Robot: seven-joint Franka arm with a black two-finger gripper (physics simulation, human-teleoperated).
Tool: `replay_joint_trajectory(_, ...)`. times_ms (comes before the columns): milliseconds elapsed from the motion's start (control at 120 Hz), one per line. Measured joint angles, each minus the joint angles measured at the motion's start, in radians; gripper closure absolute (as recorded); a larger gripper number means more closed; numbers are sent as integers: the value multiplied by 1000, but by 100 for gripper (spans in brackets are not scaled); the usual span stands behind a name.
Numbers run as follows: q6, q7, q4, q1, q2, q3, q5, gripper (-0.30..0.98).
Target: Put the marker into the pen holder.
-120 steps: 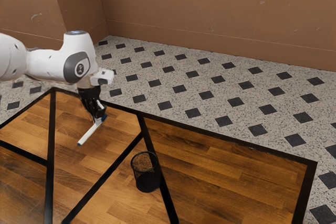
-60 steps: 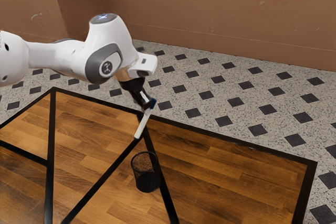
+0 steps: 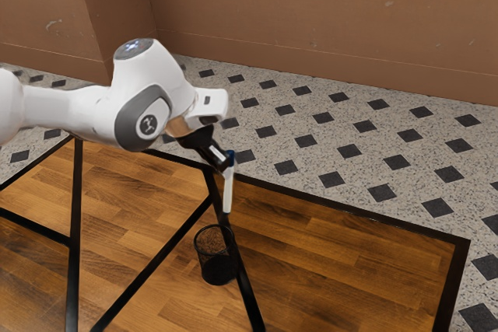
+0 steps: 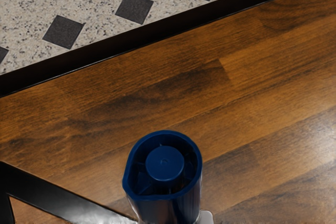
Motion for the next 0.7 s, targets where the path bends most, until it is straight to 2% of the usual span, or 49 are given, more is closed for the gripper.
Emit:
replay_joint_trajectory(250, 19, -33, -149, -34, -124, 2, -4, 79)
replay_joint_trajectory(392, 22, -52, -178, -34, -142, 3, -3, 78)
replay_joint_trajectory(575, 21, -54, -181, -37, -141, 2, -17, 39)
replay_joint_trajectory(700, -13, -53, -144, -42, -144, 21, -21, 22)
